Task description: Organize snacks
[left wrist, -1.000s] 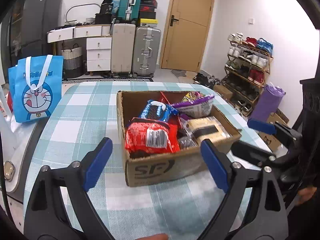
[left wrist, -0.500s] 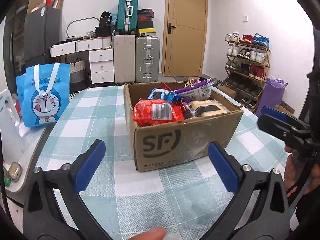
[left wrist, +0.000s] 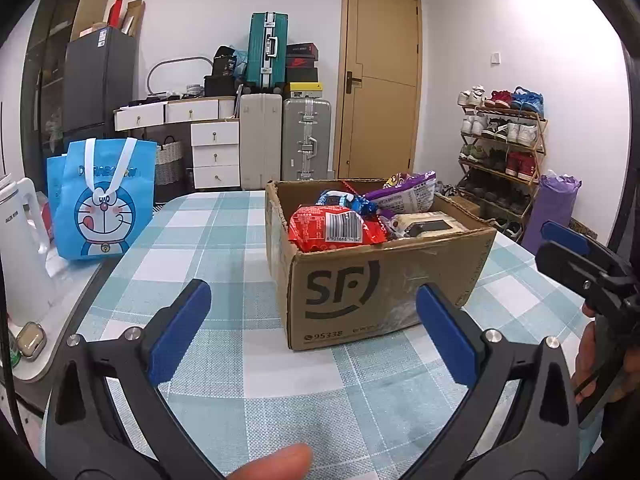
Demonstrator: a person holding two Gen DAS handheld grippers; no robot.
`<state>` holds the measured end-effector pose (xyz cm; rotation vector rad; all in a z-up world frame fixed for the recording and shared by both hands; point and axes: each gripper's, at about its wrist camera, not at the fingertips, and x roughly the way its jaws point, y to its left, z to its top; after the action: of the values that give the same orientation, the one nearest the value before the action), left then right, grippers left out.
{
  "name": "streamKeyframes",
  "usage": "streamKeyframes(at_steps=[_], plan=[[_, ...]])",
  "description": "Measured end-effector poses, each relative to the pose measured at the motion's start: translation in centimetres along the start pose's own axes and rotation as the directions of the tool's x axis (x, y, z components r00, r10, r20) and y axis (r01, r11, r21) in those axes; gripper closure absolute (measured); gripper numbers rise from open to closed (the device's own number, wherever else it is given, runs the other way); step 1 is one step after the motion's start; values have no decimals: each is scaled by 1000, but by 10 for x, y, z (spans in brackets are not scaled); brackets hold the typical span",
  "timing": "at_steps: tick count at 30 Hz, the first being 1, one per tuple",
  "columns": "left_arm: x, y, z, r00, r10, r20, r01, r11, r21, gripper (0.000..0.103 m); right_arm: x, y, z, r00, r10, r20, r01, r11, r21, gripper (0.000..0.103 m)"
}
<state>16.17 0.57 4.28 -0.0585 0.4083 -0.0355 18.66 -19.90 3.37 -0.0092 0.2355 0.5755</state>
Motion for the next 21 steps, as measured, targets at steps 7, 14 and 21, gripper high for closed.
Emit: streamKeyframes(at_steps=[7,14,21], plan=[[6,2,1,1000,17,-25,-18,1000,-14,1,5,6,-1,999,-45,-27,44,999,-27,1],[10,-1,1,999,12,-36,-12,1000,-1,1,6,10,-1,999,-42,-28,41,998,-40,1],[11,-2,1,999,11,-38,-11,1000,3,1,6,11,-2,999,-43,-27,42,998,-40,1]])
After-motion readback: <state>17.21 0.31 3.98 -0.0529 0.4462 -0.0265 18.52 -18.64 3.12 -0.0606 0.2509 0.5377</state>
